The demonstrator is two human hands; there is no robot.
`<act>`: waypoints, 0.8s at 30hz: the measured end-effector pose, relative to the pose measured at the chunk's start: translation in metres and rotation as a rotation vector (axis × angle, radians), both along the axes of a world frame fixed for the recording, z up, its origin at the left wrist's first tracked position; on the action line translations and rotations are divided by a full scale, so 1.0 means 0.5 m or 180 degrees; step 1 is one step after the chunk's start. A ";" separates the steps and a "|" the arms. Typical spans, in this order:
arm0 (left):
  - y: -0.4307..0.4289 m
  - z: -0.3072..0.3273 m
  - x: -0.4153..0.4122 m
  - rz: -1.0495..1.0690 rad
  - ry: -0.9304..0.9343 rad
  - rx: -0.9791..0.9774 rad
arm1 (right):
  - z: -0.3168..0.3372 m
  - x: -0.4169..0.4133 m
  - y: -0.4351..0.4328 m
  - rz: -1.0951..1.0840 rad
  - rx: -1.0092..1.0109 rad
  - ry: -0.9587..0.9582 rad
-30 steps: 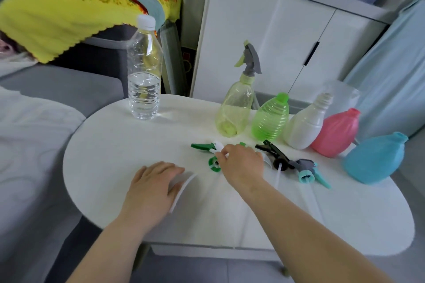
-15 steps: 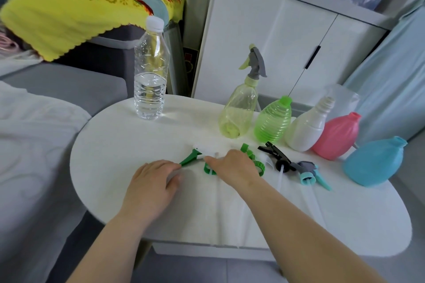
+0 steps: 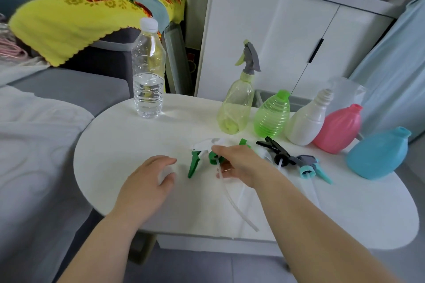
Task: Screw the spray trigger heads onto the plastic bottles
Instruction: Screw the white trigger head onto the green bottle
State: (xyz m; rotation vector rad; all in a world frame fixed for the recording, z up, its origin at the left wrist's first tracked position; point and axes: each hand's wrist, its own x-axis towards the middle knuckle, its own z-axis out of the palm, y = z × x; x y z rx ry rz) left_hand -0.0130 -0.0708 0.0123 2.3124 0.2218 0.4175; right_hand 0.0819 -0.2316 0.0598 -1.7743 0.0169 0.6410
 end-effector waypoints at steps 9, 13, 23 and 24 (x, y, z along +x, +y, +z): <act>-0.061 0.030 -0.007 -0.0172 -0.0161 -0.0296 | 0.023 -0.003 -0.163 -0.0914 0.2164 0.0114; -0.132 0.053 0.048 -0.0416 -0.0182 -0.0295 | 0.011 0.000 -0.261 -0.1297 0.2629 -0.0307; -0.357 0.134 0.303 -0.0845 -0.0201 -0.0259 | -0.011 0.046 -0.376 -0.2089 0.2995 -0.0616; -0.370 0.137 0.327 -0.0801 -0.0215 -0.0243 | -0.014 0.050 -0.386 -0.2124 0.3123 -0.0623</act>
